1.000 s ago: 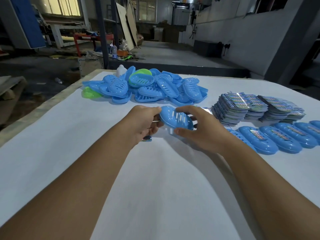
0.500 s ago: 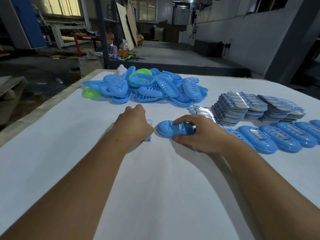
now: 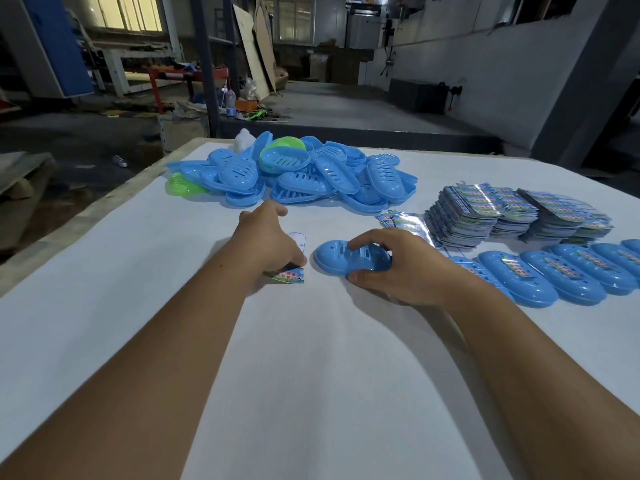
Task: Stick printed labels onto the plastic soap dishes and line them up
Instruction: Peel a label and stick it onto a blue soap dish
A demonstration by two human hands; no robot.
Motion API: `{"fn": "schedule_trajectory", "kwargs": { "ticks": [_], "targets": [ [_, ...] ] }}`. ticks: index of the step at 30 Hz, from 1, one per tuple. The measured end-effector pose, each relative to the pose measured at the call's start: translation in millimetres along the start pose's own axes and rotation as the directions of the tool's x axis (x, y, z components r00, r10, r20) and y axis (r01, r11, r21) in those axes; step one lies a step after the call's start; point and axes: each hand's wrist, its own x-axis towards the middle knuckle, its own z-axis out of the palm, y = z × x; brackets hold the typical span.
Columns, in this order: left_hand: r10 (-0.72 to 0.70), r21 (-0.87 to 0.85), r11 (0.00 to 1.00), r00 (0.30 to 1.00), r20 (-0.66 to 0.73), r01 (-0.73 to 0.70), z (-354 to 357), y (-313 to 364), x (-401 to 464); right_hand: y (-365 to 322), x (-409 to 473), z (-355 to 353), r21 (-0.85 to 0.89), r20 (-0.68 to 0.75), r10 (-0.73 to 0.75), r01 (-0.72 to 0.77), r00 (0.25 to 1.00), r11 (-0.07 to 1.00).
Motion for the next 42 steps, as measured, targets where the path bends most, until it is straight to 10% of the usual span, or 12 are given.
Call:
{"fn": "schedule_trajectory", "kwargs": {
  "ticks": [5,13,26,31,37,42],
  "targets": [
    [-0.066,-0.289,0.954,0.996,0.066,0.082,3.4,-3.7,-0.6,0.1,-0.3,0.4,0.009,-0.008,0.001,-0.001,1.000,1.000],
    [0.087,0.087,0.992,0.996,-0.004,-0.086,2.3,-0.8,-0.9,0.1,0.3,1.2,-0.009,-0.004,-0.004,0.004,1.000,1.000],
    [0.046,-0.288,0.957,0.990,0.130,-0.006,6.4,-1.9,-2.0,-2.5,-0.6,0.9,-0.033,-0.005,0.002,-0.003,1.000,0.999],
    [0.167,-0.267,0.948,0.985,-0.037,-0.171,2.9,5.3,-1.8,-6.1,0.6,2.9,-0.008,-0.138,-0.017,0.016,0.990,1.000],
    [0.258,-0.602,0.761,0.964,-0.065,-0.244,8.5,17.1,-12.1,-27.0,1.9,13.8,0.567,-0.195,0.080,0.045,0.978,0.823],
    [0.239,-0.680,0.698,0.968,-0.076,-0.226,13.7,19.9,-13.9,-28.0,5.0,10.2,0.714,-0.137,0.143,-0.002,0.980,0.700]
  ]
}}
